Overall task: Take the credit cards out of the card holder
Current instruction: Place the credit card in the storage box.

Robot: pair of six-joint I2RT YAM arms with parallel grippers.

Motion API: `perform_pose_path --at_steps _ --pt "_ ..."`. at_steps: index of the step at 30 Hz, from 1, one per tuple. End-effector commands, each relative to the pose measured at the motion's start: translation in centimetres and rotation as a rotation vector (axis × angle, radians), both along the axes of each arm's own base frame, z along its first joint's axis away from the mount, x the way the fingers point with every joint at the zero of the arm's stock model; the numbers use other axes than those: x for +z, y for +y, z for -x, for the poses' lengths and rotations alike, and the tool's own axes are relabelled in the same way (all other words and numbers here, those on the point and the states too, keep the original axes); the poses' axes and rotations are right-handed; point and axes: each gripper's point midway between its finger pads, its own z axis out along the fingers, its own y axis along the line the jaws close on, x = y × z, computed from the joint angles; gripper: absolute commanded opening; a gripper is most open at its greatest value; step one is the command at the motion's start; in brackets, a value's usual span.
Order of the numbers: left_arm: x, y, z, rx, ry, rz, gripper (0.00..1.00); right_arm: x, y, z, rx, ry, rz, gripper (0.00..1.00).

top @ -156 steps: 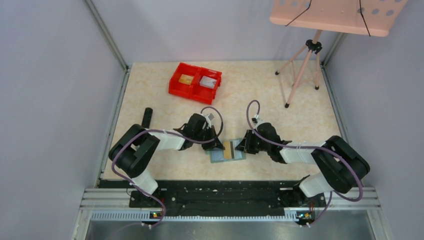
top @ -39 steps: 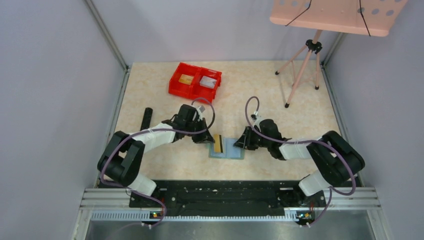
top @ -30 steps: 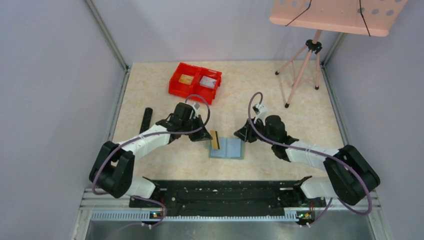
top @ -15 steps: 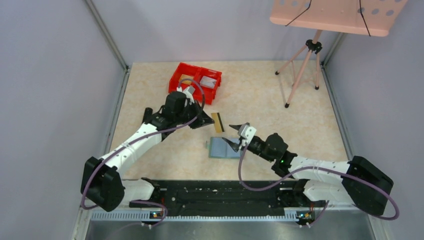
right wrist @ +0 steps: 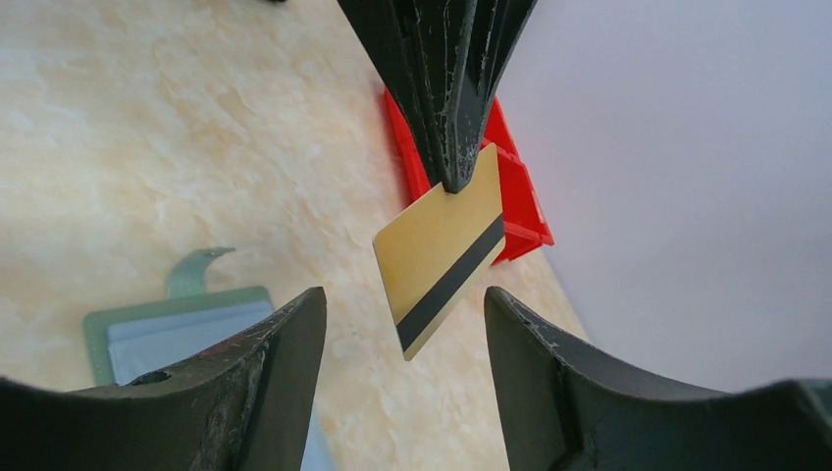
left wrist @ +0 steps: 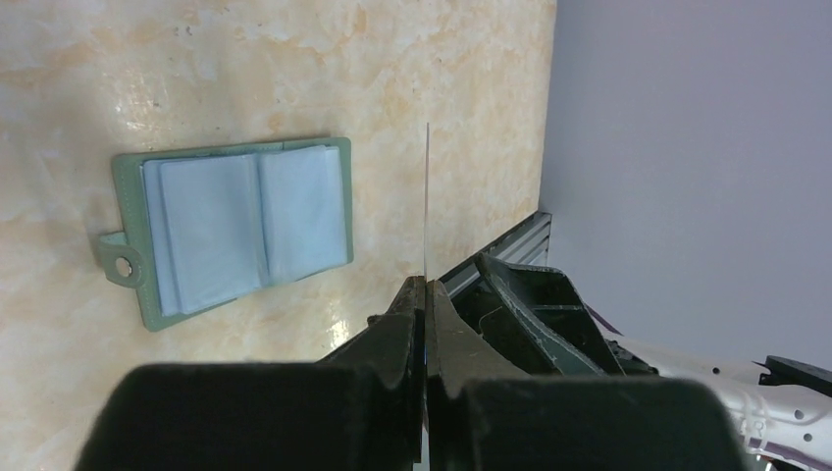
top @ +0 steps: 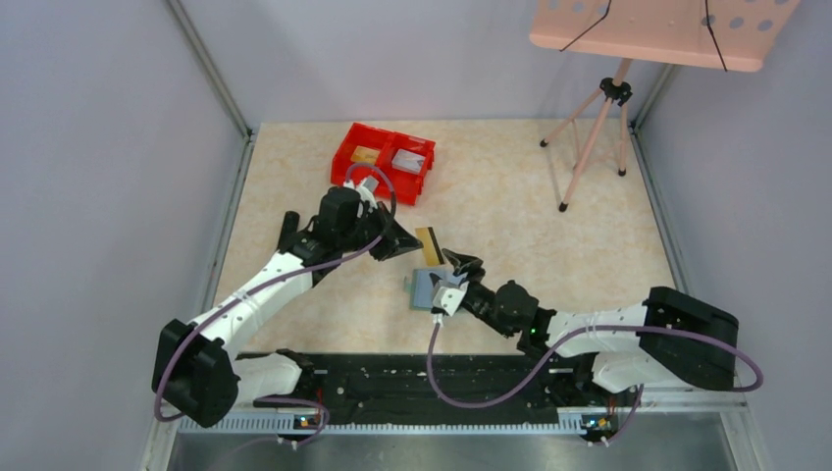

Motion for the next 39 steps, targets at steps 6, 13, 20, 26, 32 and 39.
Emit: perform_pose_path --at_steps 6,13,20,26,32,39 --pt "1.4 -0.8 0.6 -0.011 0.008 0.131 0.00 3.9 1.3 -1.4 -0.103 -0.169 -0.065 0.44" --pt "1.4 0.3 0.5 -0.011 -0.055 0.048 0.27 3.6 0.8 -0.8 -0.138 -0.070 -0.171 0.00" --pt "4.1 3.9 -0.7 0.091 -0.282 -0.122 0.76 3.3 0.3 0.6 -0.104 0.255 -0.353 0.00" --pt "6.2 5.4 0.0 0.095 -0.476 -0.150 0.75 4.3 -1.0 1.8 -0.027 0.499 -0.550 0.00" --pt "7.3 5.5 1.2 0.058 -0.610 -0.108 0.75 6.4 -3.6 1.6 -0.030 0.646 -0.779 0.00" --pt "7.4 3.2 2.8 -0.128 -0.635 -0.044 0.69 8.3 -3.2 2.1 0.039 0.791 -0.790 0.00"
